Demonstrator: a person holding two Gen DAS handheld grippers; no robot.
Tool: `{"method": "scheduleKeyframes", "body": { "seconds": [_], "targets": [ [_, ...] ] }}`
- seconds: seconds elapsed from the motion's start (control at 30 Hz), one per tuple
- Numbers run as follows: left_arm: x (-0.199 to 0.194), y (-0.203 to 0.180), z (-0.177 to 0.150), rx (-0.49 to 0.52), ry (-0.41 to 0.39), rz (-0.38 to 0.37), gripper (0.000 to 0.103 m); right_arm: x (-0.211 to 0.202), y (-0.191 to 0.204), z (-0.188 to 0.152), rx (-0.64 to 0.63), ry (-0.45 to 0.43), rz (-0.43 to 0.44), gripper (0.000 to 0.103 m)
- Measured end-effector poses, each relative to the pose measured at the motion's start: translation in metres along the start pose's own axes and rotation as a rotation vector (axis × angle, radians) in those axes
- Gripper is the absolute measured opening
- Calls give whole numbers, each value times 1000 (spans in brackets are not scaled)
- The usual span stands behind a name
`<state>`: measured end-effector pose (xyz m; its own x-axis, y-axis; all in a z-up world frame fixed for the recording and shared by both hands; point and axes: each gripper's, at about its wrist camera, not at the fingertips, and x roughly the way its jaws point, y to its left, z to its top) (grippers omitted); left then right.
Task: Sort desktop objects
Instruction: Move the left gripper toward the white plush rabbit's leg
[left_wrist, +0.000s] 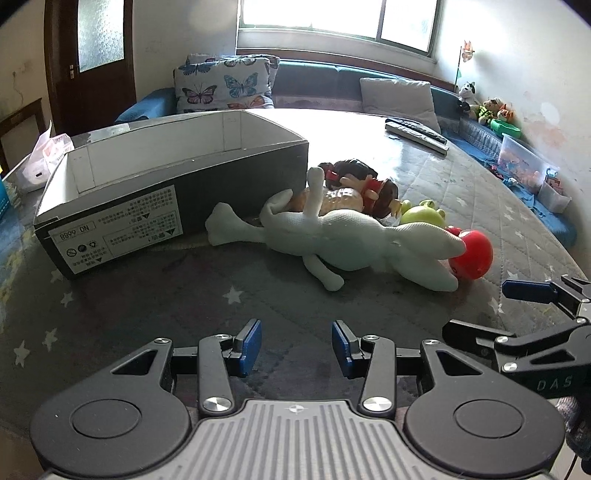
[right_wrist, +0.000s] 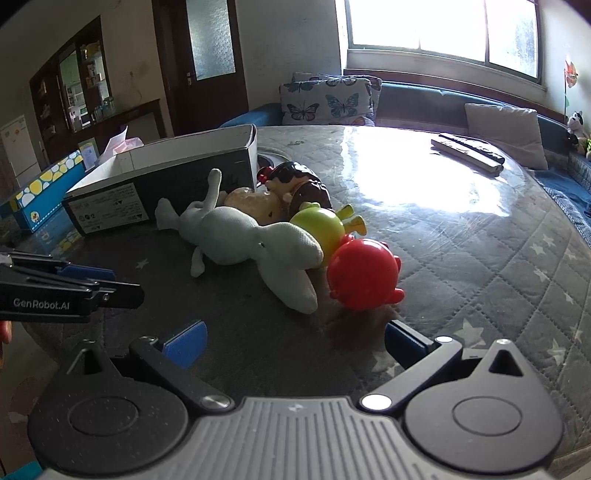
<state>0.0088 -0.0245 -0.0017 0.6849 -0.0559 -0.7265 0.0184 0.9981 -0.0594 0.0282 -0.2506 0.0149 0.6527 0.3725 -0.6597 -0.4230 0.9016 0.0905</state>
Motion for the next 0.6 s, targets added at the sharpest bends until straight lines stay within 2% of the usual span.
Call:
{"method": "scheduleKeyframes", "body": {
  "seconds": [0.37, 0.6],
  "targets": [
    [6, 0, 2, 4, 23, -4, 45, 4, 1, 0, -1, 21, -3, 103],
    [4, -3, 5, 15, 11, 9, 45, 7, 2, 0, -2, 29, -6, 103]
  ]
}}
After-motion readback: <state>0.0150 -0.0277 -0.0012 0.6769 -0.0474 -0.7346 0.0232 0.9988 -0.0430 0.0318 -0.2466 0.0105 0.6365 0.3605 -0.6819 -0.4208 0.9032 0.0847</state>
